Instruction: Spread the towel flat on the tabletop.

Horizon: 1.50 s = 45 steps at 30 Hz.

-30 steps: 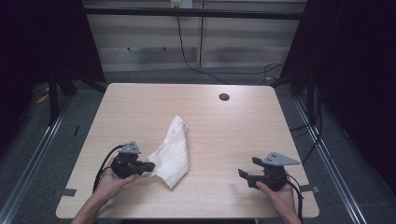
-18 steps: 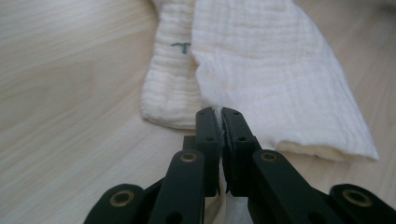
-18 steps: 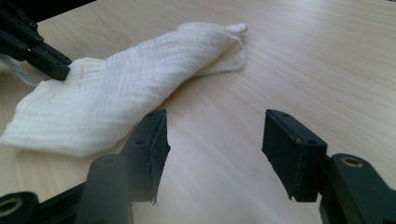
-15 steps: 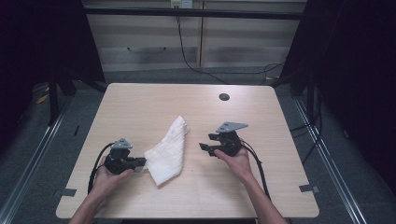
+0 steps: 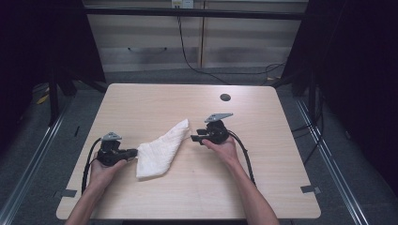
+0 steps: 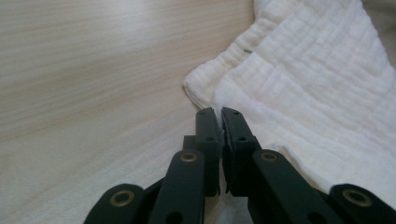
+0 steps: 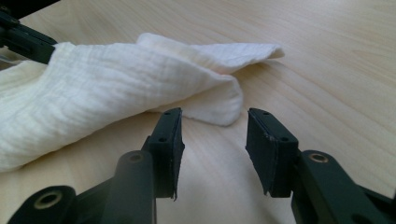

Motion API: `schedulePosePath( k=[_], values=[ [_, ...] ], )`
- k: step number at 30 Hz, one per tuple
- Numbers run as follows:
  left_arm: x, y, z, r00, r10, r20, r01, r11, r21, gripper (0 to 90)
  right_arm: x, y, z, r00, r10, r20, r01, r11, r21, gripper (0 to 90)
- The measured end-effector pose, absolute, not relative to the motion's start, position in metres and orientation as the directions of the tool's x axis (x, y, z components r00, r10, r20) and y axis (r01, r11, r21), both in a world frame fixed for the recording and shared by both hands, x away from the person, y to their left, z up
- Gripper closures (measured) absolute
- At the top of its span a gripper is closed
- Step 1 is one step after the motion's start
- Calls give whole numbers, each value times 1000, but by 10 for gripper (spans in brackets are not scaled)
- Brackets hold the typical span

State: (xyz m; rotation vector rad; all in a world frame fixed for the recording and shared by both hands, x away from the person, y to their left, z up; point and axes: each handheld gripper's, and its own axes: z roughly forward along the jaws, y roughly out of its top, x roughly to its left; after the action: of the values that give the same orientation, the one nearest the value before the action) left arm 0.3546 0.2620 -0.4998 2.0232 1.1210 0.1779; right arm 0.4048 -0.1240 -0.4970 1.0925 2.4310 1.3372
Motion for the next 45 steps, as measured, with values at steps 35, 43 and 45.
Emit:
schedulePosePath(
  k=[35,43,45],
  values=[
    [358,273,-490,589,756,-286,621,-197,759,863,424,-116,-495,-764,593,254,497,290,818,891],
    [359,281,-461,601,744,-291,567,-140,812,863,415,-134,-463,-767,603,220,456,270,848,894],
    [360,280,-456,605,740,-295,551,-121,826,863,412,-140,-456,-765,608,213,449,266,853,894]
  ],
)
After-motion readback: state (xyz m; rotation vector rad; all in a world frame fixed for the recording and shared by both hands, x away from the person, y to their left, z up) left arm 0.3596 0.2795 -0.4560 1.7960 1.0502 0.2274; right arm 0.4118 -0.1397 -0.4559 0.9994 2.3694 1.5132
